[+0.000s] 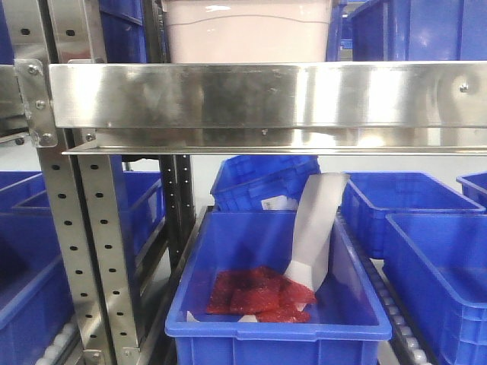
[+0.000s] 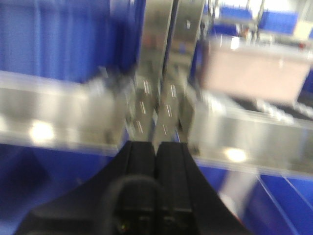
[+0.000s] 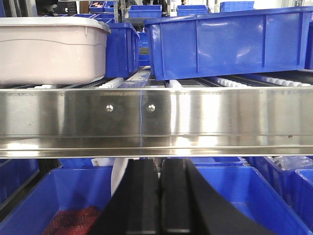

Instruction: Grab white bin and place on right shelf

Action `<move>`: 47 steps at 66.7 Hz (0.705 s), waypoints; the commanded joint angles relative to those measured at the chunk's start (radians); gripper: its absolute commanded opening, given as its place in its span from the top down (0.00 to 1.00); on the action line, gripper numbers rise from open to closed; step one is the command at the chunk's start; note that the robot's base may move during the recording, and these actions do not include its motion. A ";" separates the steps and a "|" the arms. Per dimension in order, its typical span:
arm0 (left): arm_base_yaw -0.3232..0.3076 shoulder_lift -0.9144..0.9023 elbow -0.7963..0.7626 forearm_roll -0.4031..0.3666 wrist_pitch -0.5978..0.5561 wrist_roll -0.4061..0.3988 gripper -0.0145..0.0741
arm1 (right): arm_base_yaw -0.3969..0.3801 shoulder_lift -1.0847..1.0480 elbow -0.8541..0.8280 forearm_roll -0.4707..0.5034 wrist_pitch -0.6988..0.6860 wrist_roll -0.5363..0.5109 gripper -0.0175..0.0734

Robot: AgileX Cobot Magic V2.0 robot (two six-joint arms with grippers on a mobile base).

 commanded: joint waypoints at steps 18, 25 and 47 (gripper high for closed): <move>-0.094 -0.009 0.260 0.149 -0.408 -0.004 0.97 | 0.000 -0.018 -0.002 -0.010 -0.090 -0.002 0.73; -0.128 -0.009 0.279 0.162 -0.360 -0.004 0.97 | 0.000 -0.018 -0.002 -0.010 -0.090 -0.002 0.73; -0.130 -0.009 0.281 0.173 -0.378 -0.003 0.97 | 0.000 -0.018 -0.002 -0.010 -0.090 -0.002 0.73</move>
